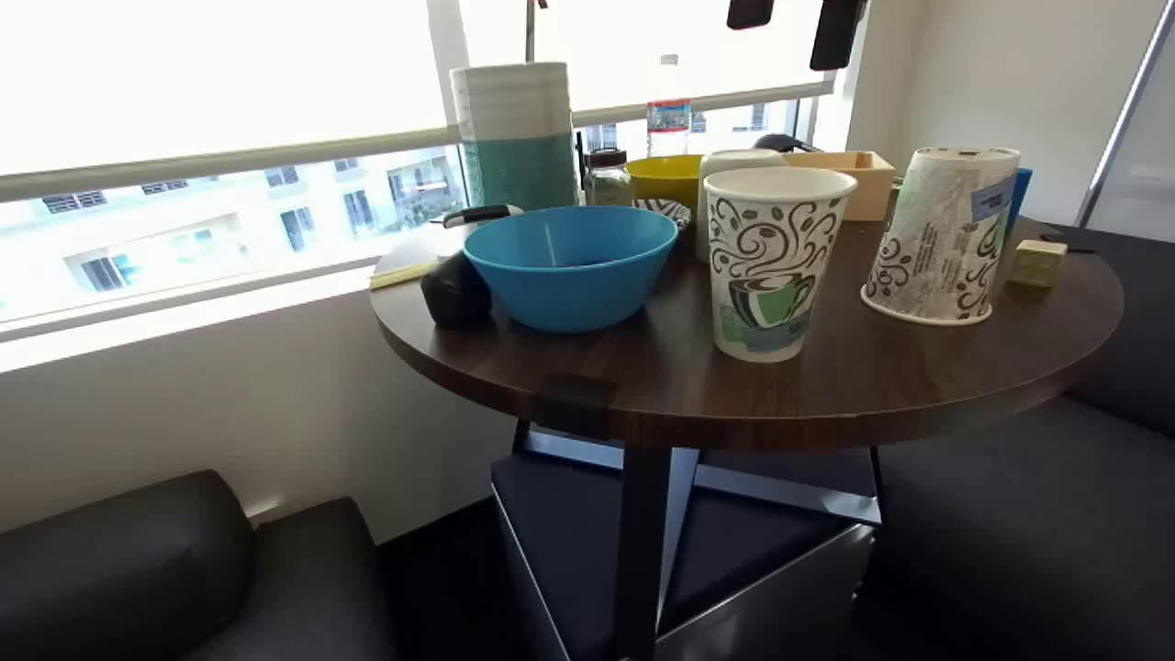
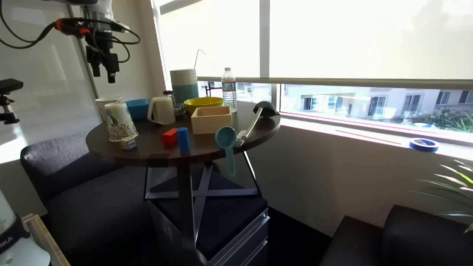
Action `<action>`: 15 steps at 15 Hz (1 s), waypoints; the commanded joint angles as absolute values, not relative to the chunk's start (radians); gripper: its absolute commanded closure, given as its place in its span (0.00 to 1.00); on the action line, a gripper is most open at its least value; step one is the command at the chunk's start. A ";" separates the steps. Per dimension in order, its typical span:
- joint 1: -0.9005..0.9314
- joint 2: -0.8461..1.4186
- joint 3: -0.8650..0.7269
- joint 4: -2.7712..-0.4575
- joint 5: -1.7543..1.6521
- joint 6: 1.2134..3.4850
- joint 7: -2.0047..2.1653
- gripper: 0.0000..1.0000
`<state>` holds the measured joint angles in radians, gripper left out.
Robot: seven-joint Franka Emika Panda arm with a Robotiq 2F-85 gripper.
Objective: Pick up the upside down paper cup and put it as it is on the paper cup to the left
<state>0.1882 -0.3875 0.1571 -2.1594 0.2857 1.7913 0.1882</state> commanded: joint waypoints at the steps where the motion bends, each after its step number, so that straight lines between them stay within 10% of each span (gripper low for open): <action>1: 0.176 -0.387 0.167 -2.156 0.289 1.787 0.186 0.00; 15: 0.151 -0.496 0.199 -2.255 0.004 1.792 0.188 0.00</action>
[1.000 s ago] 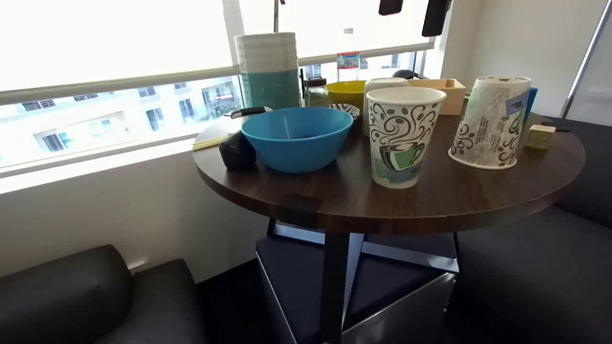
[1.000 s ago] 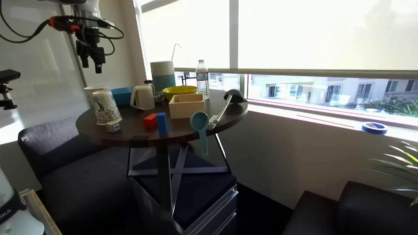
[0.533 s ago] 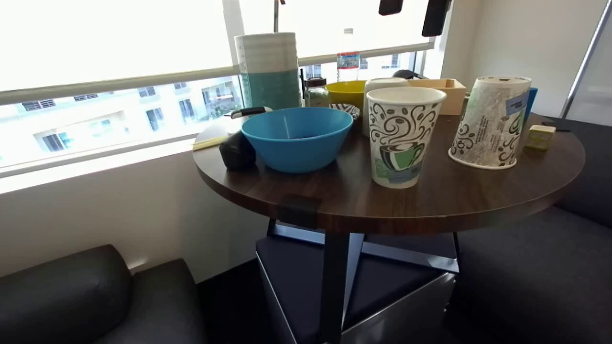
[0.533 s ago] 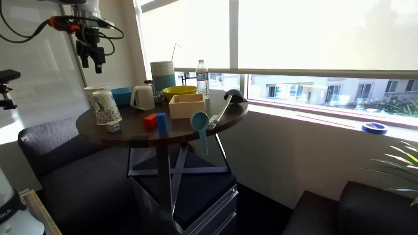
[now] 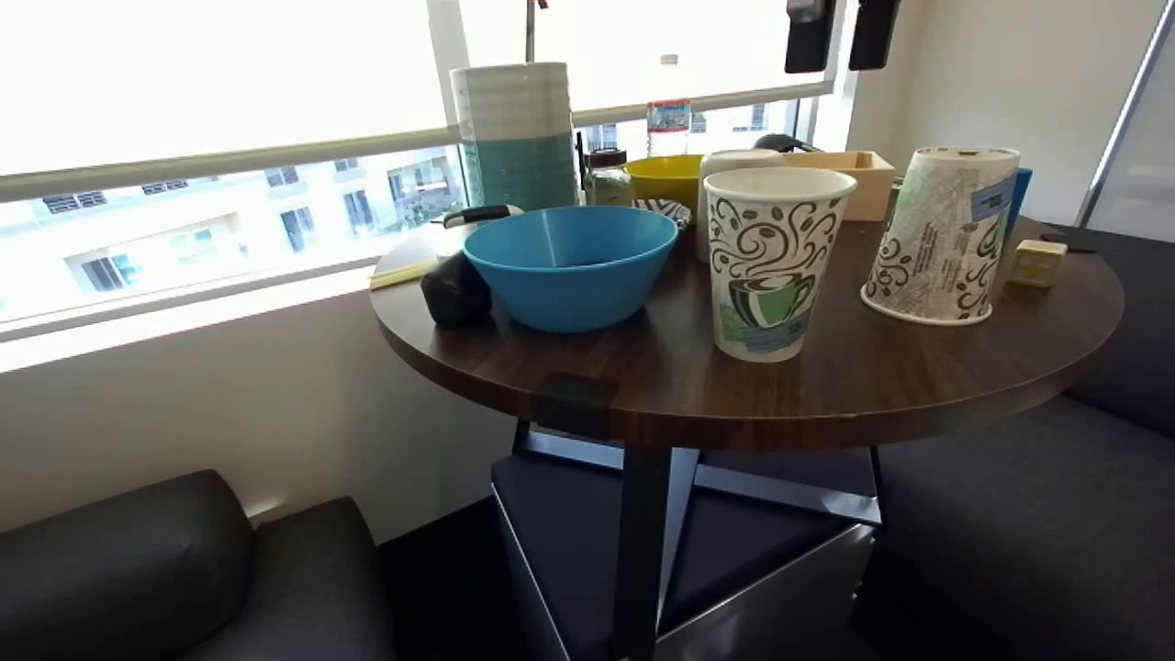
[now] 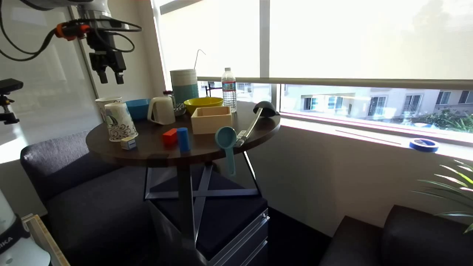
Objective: Pick up the upside down paper cup and put it as it is on the paper cup to the left
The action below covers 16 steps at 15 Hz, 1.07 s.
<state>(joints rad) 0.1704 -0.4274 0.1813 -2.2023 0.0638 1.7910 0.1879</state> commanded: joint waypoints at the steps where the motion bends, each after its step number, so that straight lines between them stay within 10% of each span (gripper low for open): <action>1: 0.148 -0.514 0.192 -2.272 -0.015 1.793 0.180 0.00; 16: 0.088 -0.627 0.119 -2.496 0.004 1.901 0.165 0.00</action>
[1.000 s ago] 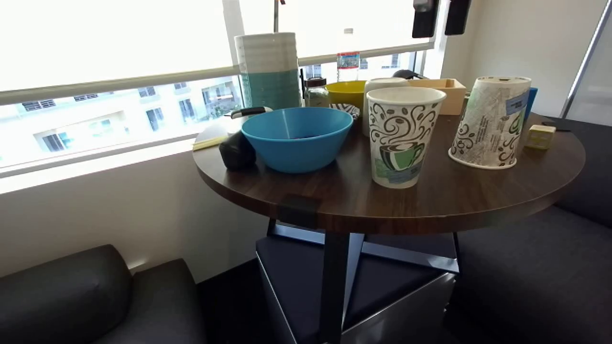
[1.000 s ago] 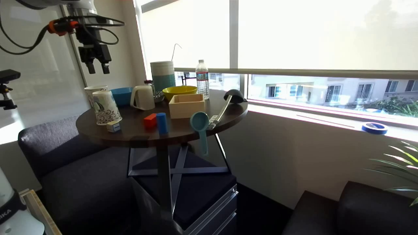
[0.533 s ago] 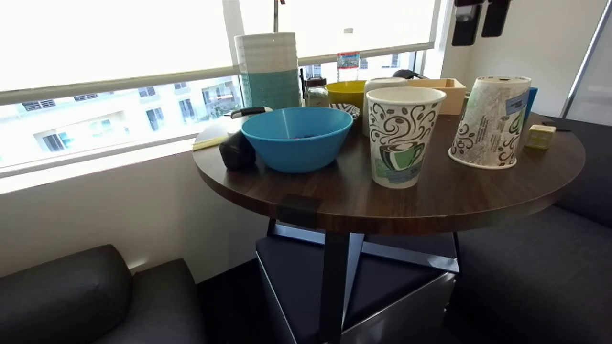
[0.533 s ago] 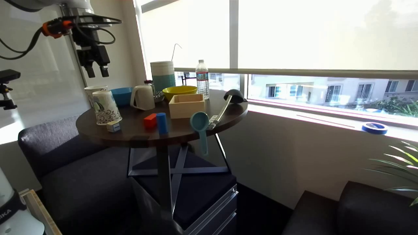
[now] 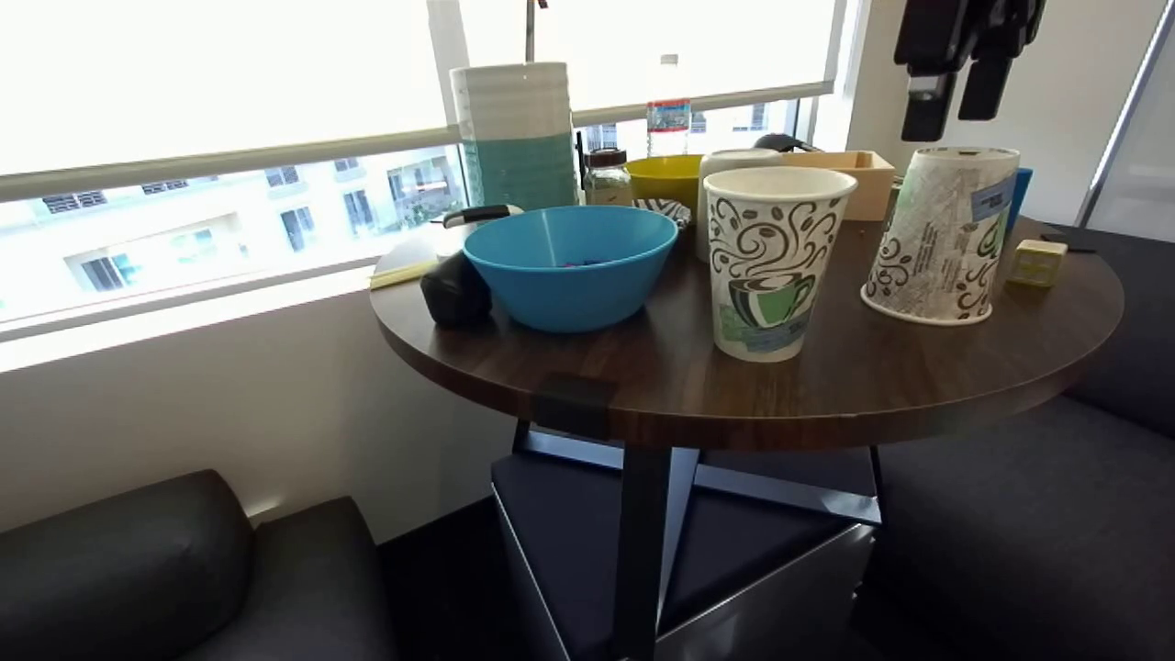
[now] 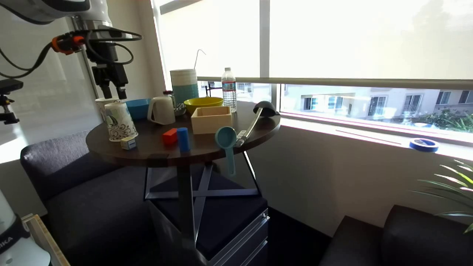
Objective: Pick up the upside down paper cup and put it as it is on the paper cup to the left
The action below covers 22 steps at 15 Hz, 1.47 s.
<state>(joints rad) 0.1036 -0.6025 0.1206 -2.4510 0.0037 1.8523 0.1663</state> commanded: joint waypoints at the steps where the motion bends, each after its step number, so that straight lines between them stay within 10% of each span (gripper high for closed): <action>1: 0.084 -0.625 0.117 -2.504 0.004 1.909 0.166 0.00; 13: 0.073 -0.627 0.073 -2.532 0.037 1.916 0.152 0.01; 22: 0.071 -0.625 0.073 -2.525 0.033 1.908 0.154 0.39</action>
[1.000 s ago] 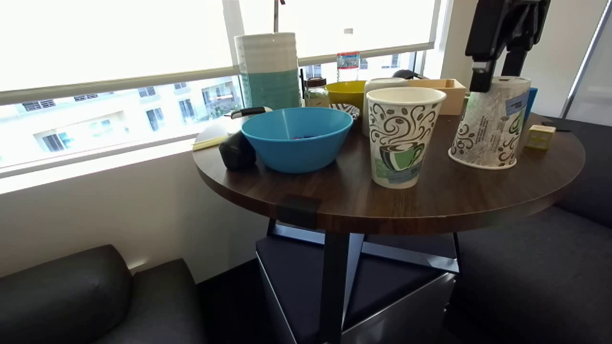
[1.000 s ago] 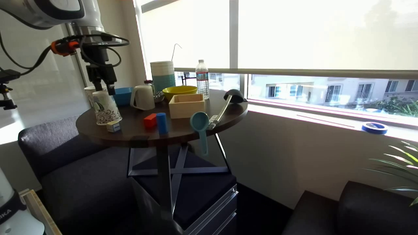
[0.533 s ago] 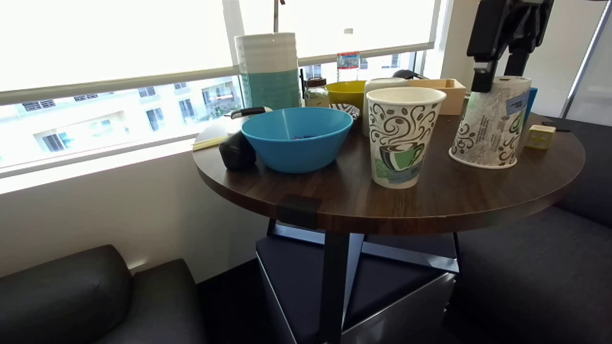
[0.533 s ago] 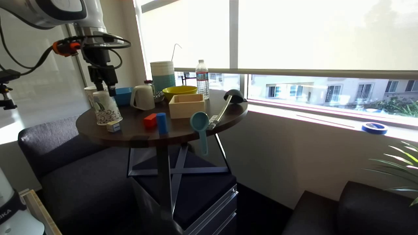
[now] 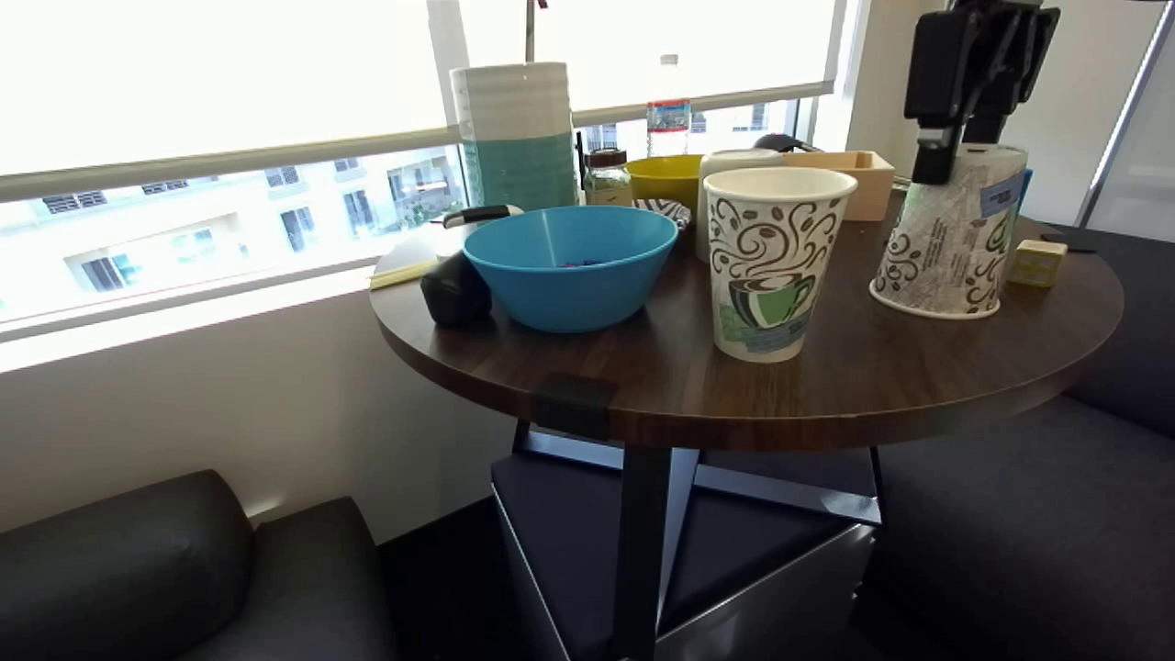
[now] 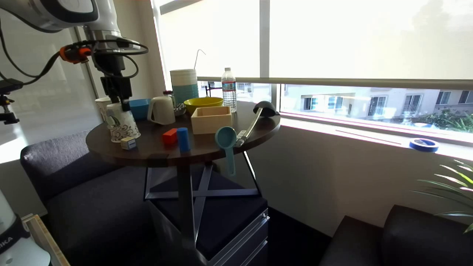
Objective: Pick up the upside down paper cup and put it as it is on the paper cup to the left
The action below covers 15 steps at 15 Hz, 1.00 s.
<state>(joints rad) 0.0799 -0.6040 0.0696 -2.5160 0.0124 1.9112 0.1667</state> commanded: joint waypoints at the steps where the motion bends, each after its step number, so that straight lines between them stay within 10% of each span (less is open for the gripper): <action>1: 0.071 -0.625 0.073 -2.524 0.032 1.907 0.155 0.36; 15: 0.076 -0.636 0.086 -2.487 0.027 1.876 0.160 0.60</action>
<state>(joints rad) 0.0808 -0.6129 0.0736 -2.5057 0.0124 1.9082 0.1667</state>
